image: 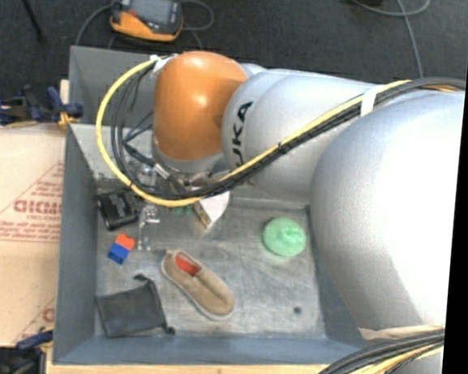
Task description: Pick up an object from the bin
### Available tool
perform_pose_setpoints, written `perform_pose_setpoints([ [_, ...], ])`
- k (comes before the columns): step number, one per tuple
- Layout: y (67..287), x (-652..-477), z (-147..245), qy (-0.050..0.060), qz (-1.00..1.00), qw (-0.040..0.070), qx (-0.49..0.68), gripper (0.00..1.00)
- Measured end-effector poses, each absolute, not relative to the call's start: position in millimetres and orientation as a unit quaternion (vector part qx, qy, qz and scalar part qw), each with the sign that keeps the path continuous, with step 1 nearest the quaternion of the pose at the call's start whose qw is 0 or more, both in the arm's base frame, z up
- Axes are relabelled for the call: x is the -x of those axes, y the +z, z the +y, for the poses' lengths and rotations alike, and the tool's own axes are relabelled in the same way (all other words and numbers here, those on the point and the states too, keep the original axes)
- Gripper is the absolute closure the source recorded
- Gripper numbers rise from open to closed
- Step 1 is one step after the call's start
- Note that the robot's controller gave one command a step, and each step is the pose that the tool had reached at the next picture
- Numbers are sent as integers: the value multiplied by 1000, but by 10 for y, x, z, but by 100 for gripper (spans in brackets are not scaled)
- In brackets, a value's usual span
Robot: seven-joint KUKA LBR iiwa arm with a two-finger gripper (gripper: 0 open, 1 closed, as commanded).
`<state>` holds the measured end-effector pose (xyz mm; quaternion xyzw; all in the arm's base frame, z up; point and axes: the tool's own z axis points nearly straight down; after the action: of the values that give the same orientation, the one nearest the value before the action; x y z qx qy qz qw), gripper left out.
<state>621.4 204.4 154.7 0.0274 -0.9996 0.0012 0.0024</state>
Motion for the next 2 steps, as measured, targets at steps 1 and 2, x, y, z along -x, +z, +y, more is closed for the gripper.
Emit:
perform_pose_setpoints([
  [1, 916, -6580, 2209, -3, -997, -18, -73, 100],
  [2, 847, -6545, 2225, -4, -997, -16, -73, 0],
])
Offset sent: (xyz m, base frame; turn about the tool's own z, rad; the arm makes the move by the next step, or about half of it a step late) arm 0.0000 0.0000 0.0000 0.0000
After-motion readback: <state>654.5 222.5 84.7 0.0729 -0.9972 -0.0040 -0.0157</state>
